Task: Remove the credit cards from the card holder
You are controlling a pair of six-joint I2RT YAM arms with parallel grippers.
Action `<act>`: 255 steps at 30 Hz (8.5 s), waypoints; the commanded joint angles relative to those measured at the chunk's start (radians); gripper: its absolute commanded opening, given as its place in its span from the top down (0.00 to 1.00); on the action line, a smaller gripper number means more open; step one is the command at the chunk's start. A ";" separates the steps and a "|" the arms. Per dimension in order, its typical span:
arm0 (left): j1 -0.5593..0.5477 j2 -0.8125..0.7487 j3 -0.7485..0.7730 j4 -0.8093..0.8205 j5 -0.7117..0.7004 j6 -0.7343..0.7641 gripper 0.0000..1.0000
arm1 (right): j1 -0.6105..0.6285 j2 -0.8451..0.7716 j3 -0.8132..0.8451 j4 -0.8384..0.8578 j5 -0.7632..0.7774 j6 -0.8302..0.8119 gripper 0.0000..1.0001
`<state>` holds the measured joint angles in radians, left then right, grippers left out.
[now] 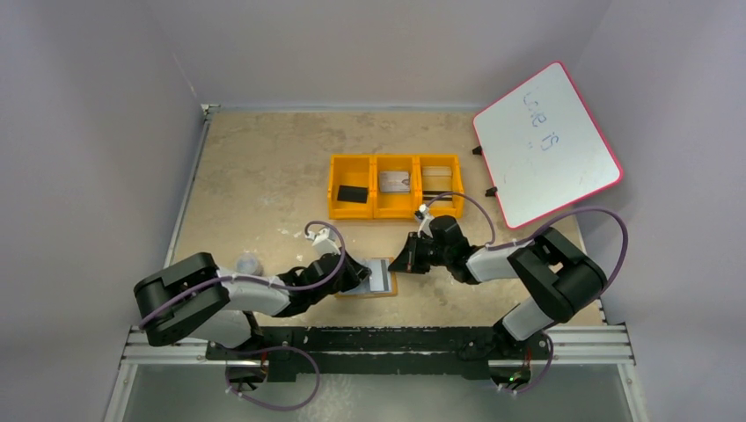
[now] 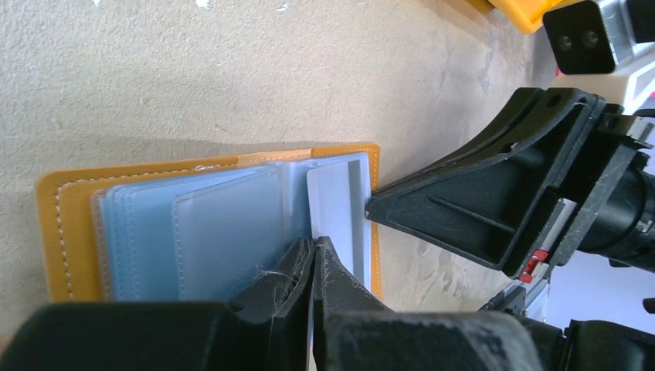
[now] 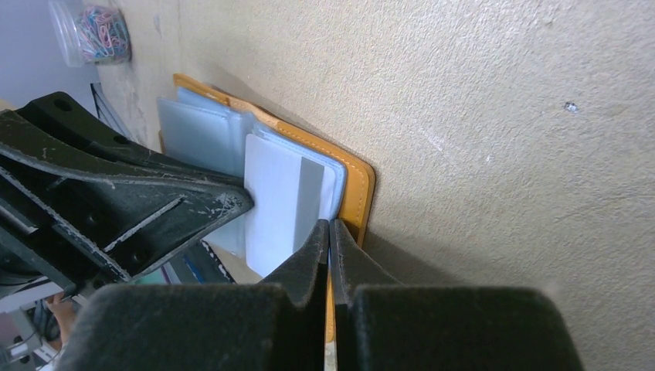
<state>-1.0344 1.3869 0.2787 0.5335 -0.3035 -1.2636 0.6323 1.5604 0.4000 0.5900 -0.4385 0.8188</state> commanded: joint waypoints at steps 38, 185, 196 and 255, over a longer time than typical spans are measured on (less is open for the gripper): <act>-0.008 -0.190 0.081 -0.331 -0.081 0.105 1.00 | 0.023 -0.032 0.018 -0.194 0.090 -0.048 1.00; -0.008 -0.654 -0.031 0.056 0.003 0.324 1.00 | -0.028 -0.261 0.010 0.630 -0.248 0.153 0.51; -0.009 -0.677 -0.063 0.116 0.008 0.322 1.00 | -0.034 -0.209 0.023 0.702 -0.327 0.180 0.58; -0.008 -0.663 0.185 -0.680 -0.417 0.302 0.23 | -0.039 -0.630 0.211 -0.259 0.397 -0.957 1.00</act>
<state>-1.0420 0.6933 0.4320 -0.1207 -0.7013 -0.9581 0.5945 0.9043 0.5503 0.3611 -0.1005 0.0879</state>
